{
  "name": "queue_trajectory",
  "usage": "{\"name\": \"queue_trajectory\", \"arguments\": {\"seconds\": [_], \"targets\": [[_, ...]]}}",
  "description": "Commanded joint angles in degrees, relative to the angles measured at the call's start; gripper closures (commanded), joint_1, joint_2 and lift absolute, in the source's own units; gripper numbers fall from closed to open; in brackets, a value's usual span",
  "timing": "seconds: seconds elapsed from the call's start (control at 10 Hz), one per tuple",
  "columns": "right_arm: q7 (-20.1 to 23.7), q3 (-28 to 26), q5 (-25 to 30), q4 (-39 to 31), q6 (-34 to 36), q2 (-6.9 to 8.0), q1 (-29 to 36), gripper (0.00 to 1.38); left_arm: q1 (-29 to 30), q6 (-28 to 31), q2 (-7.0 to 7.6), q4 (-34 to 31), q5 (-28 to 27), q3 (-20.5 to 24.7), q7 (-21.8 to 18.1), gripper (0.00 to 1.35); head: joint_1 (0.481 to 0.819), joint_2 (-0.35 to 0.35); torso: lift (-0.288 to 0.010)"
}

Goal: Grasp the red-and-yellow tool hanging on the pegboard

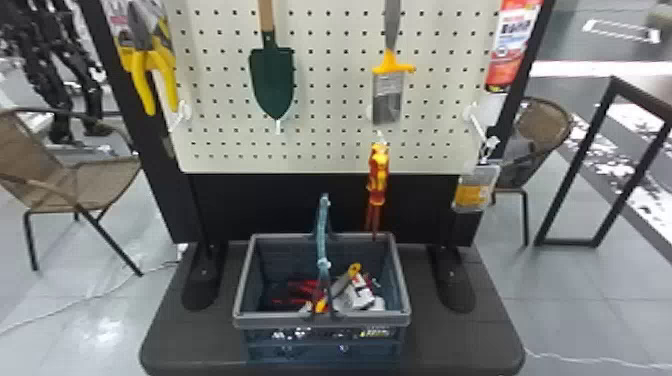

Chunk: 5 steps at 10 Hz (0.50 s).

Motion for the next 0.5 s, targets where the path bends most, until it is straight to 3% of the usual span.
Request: {"name": "queue_trajectory", "arguments": {"seconds": [0.0, 0.4], "targets": [[0.0, 0.09, 0.0, 0.0, 0.0, 0.0, 0.0, 0.22, 0.09, 0.0, -0.02, -0.01, 0.0, 0.0, 0.0, 0.16, 0.549, 0.0, -0.1], [0.0, 0.09, 0.0, 0.0, -0.09, 0.0, 0.09, 0.22, 0.09, 0.18, -0.02, -0.01, 0.0, 0.09, 0.0, 0.16, 0.549, 0.0, -0.1]]}}
